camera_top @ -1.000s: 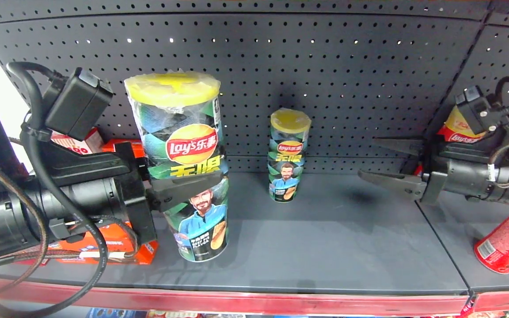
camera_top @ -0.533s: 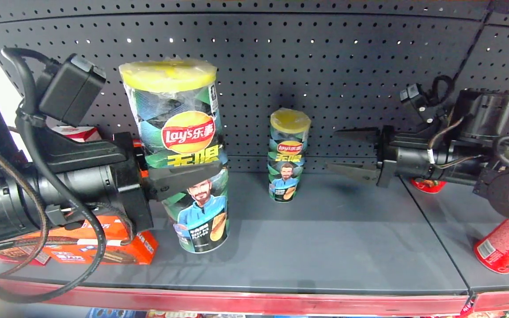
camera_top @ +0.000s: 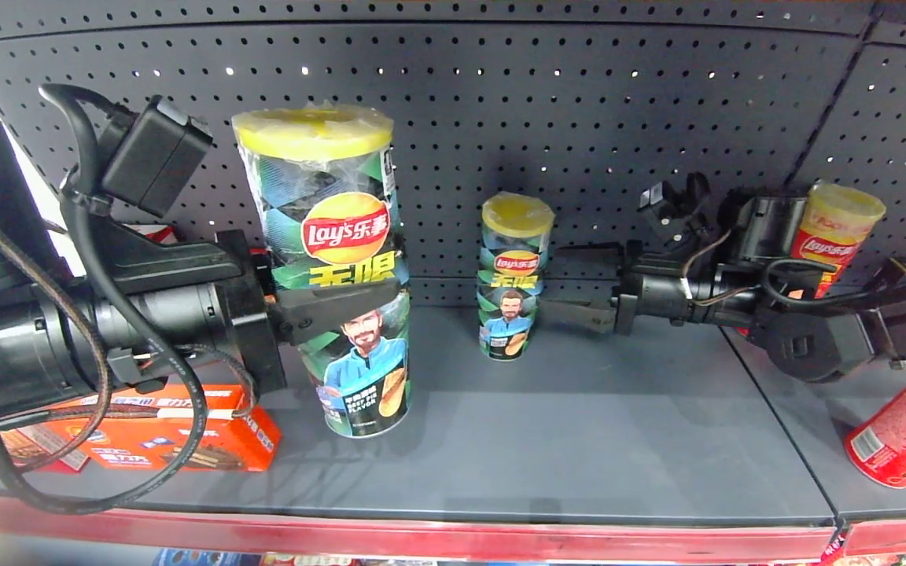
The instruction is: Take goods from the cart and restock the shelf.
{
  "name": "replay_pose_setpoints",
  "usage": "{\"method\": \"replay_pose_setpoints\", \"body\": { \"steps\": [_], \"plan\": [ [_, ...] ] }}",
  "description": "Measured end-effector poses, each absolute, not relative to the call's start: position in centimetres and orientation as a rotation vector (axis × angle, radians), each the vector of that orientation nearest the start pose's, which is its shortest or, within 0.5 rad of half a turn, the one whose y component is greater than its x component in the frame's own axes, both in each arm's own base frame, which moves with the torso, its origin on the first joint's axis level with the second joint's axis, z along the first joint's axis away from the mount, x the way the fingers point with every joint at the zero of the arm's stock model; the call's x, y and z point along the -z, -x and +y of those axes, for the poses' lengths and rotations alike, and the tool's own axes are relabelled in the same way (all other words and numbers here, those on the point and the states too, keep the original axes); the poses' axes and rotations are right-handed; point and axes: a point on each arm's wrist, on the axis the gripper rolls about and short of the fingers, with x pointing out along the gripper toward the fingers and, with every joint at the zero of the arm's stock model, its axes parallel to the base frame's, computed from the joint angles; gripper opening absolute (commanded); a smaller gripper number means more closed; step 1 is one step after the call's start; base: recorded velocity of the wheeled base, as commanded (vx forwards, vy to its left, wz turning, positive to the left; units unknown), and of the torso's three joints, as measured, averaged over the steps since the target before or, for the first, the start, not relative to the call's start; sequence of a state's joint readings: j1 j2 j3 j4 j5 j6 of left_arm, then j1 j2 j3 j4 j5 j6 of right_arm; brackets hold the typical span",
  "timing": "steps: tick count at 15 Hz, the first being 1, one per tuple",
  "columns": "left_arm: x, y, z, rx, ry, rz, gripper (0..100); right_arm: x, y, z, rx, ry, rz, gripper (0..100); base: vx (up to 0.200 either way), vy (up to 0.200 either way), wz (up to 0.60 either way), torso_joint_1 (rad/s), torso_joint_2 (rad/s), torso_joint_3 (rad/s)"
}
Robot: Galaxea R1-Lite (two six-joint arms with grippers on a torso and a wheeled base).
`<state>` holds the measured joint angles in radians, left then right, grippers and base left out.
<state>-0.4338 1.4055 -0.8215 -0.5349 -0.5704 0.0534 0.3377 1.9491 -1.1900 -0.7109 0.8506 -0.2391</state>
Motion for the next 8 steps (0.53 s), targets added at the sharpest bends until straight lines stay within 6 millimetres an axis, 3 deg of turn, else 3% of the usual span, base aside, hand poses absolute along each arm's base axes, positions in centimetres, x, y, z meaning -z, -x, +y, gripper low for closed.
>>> {"method": "replay_pose_setpoints", "body": {
  "steps": [8],
  "plan": [
    [-26.0, -21.4, -10.7, 0.987, -0.009, 0.007, 0, -18.3, -39.7, 16.8, -1.213, 0.192, -0.082, 100, 0.000, 0.000, 0.00, 0.000, 0.00, 0.000]
  ]
}}
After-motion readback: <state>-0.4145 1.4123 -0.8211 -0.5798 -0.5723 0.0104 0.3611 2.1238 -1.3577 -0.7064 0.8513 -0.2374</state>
